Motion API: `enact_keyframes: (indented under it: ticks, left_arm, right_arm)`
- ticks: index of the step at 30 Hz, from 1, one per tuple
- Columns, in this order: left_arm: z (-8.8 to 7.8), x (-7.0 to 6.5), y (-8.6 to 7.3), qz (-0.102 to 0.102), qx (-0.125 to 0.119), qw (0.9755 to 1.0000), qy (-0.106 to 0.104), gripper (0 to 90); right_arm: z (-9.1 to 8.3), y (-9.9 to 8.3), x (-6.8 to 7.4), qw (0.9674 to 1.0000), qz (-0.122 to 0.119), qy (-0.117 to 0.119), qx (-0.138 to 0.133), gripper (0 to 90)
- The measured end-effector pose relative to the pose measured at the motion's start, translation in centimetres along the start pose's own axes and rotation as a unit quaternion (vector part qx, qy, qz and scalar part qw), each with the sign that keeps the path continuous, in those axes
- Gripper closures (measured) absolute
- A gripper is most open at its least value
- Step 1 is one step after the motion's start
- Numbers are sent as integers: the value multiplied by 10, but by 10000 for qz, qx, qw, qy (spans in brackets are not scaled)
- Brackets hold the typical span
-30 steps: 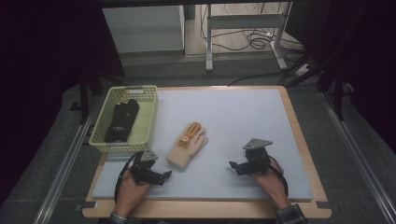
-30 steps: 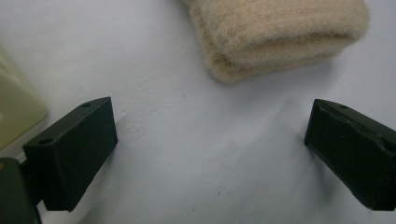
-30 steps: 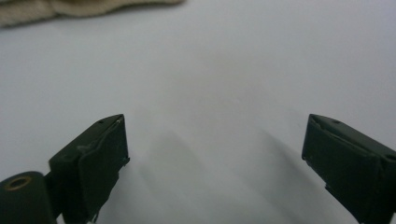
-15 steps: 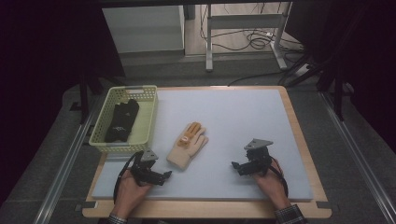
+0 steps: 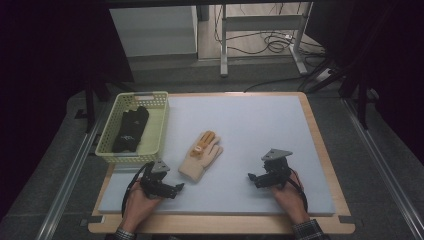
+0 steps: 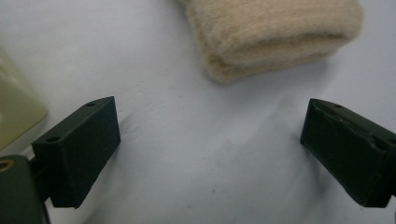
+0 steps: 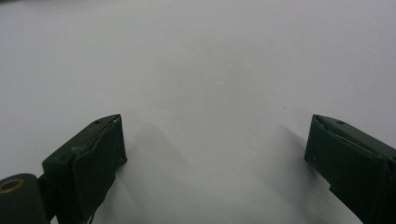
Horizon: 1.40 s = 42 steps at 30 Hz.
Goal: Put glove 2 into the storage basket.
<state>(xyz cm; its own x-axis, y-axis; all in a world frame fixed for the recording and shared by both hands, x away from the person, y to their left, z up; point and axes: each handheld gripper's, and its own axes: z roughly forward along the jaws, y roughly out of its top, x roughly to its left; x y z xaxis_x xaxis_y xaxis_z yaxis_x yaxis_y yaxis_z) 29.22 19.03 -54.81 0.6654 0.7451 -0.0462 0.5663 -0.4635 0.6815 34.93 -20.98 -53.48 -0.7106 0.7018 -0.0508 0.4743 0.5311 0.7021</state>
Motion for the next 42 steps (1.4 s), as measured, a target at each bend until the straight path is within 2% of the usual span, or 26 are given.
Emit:
enact_keyframes:
  ticks: [4,9,14,17,31,38,42]
  left_arm:
    - [0,-3,4,-25,-7,10000,-62,37]
    - [-3,-3,11,-196,-80,9997,-117,17]
    - [-2,-6,23,-132,-58,9999,-77,10]
    - [1,-6,29,-166,-63,9998,-97,5]
    - [20,-3,66,-252,-32,9995,-177,0]
    - [36,-2,81,-315,78,9993,-180,0]
    - [47,-4,88,-295,186,9993,-103,0]
  right_arm:
    - [0,0,0,10000,2,-3,0,48]
    - [0,0,0,10000,1,-4,1,48]
    - [0,0,0,10000,0,-5,-1,48]
    - [0,0,0,10000,0,-8,-3,48]
    - [0,0,0,10000,2,-6,-6,47]
    - [0,0,0,10000,4,-5,-6,47]
    - [0,0,0,10000,5,-6,-5,48]
